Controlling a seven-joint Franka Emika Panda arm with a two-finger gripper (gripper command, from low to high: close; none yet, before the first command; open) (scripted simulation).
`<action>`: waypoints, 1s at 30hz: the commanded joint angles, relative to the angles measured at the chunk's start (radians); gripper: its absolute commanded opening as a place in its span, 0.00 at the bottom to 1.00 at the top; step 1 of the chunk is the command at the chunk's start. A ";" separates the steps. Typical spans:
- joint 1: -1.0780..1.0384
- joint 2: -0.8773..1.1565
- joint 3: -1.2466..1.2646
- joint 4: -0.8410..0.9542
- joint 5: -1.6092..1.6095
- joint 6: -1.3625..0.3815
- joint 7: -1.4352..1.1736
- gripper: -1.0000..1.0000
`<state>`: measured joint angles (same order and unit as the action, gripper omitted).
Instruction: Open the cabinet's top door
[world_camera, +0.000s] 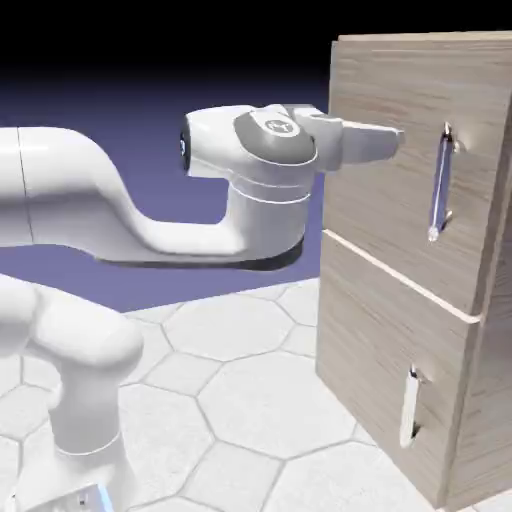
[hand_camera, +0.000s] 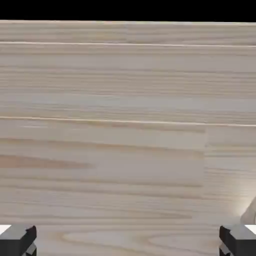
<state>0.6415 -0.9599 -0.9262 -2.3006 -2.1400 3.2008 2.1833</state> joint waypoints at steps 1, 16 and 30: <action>0.013 -0.008 -0.019 0.010 -0.044 0.003 0.029 0.50; 0.300 -0.046 -0.261 0.203 -0.440 -0.024 0.282 0.00; -0.171 -0.099 0.059 -0.164 -0.313 -0.239 0.331 0.00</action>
<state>0.4706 -1.0589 -0.8668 -2.4639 -2.4537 2.9633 2.5138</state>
